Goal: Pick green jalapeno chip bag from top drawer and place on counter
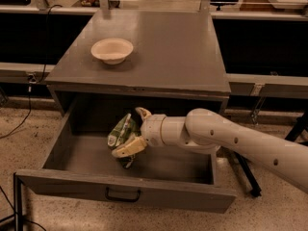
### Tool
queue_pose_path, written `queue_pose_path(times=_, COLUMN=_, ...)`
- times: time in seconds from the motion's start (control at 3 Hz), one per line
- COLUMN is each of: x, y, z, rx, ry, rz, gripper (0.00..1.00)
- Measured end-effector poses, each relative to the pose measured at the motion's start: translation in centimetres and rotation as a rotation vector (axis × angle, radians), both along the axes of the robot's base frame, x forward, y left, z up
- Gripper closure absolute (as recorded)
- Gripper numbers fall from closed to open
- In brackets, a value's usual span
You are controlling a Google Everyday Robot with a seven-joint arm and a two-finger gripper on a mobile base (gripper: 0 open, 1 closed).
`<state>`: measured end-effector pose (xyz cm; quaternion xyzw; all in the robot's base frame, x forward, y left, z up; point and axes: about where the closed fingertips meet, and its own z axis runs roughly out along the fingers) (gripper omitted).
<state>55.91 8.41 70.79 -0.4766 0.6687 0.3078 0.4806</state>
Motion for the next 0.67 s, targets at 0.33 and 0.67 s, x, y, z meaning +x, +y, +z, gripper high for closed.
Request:
queue_pose_path(times=0.33, x=-0.28, y=0.15, z=-0.19, rx=-0.001, ry=0.006, rz=0.009, gripper=0.17)
queue_pose_path(times=0.67, x=-0.36, y=0.37, z=-0.19, rx=0.000, ry=0.007, rz=0.013, gripper=0.42)
